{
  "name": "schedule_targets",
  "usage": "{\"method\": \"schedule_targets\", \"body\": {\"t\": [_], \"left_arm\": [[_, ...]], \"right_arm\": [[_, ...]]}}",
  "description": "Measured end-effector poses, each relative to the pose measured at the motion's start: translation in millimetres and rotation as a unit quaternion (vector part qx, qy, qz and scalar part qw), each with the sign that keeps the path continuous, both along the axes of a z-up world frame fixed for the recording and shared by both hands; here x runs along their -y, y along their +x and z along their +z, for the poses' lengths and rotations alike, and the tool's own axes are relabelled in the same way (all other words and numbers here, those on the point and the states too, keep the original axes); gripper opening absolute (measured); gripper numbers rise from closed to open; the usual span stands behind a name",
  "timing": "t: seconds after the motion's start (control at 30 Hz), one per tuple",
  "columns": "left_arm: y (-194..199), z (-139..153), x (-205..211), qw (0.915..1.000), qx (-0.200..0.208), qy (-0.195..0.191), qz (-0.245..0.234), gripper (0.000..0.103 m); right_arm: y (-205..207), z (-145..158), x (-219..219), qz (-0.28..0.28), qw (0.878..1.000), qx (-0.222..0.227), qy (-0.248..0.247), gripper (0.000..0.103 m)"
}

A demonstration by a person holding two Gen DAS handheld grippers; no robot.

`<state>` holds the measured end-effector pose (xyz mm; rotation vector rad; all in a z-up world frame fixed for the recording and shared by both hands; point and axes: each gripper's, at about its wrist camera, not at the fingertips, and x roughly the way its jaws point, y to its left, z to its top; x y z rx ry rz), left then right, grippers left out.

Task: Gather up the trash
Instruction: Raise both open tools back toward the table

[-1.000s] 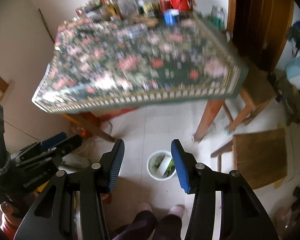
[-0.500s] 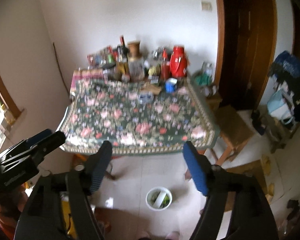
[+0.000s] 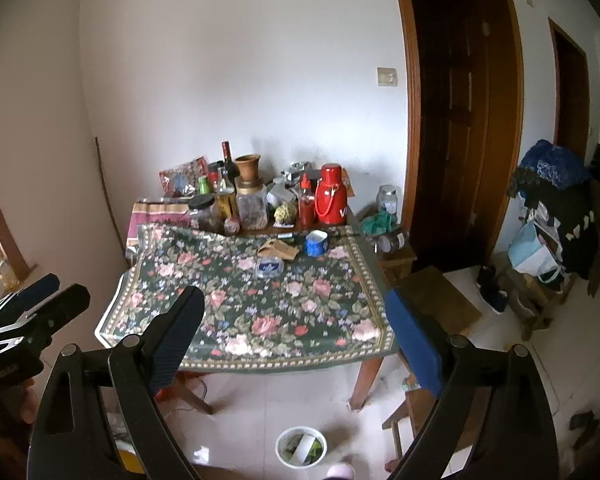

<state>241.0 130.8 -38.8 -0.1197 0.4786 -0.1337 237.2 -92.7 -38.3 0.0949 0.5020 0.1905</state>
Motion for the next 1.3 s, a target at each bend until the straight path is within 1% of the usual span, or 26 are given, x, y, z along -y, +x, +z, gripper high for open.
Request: {"method": "schedule_targets", "body": {"t": [0.17, 0.3, 0.37, 0.47, 0.57, 0.73, 0.93, 1.03, 1.13, 1.3], "left_arm": [[30, -1, 9, 1.0000, 0.003, 0.001, 0.007, 0.095], [71, 2, 24, 0.9997, 0.009, 0.013, 0.018, 0.095], [97, 5, 32, 0.9996, 0.008, 0.014, 0.022, 0.095], [132, 10, 46, 0.9993, 0.008, 0.011, 0.036, 0.095], [161, 12, 58, 0.9986, 0.009, 0.005, 0.052, 0.095], [198, 11, 72, 0.9961, 0.006, 0.005, 0.087, 0.095], [241, -2, 75, 0.9940, -0.028, 0.017, 0.105, 0.095], [260, -9, 70, 0.9924, -0.036, 0.012, 0.117, 0.095], [279, -19, 61, 0.9921, -0.050, -0.001, 0.115, 0.095], [315, -35, 40, 0.9924, -0.069, 0.007, 0.101, 0.095]], "right_arm": [[26, 1, 8, 0.009, 1.000, 0.016, -0.013, 0.095], [54, 3, 16, 0.017, 0.999, 0.033, -0.028, 0.095], [78, 7, 23, 0.023, 0.999, 0.036, -0.034, 0.095], [109, 16, 37, 0.033, 0.998, 0.042, -0.029, 0.095], [135, 22, 49, 0.042, 0.998, 0.045, -0.024, 0.095], [182, 29, 69, 0.065, 0.997, 0.045, -0.022, 0.095], [225, 18, 75, 0.083, 0.996, 0.024, -0.026, 0.095], [243, 9, 73, 0.087, 0.996, 0.010, -0.025, 0.095], [265, 0, 67, 0.086, 0.996, -0.011, -0.027, 0.095], [298, -17, 52, 0.078, 0.996, -0.046, -0.024, 0.095]]}}
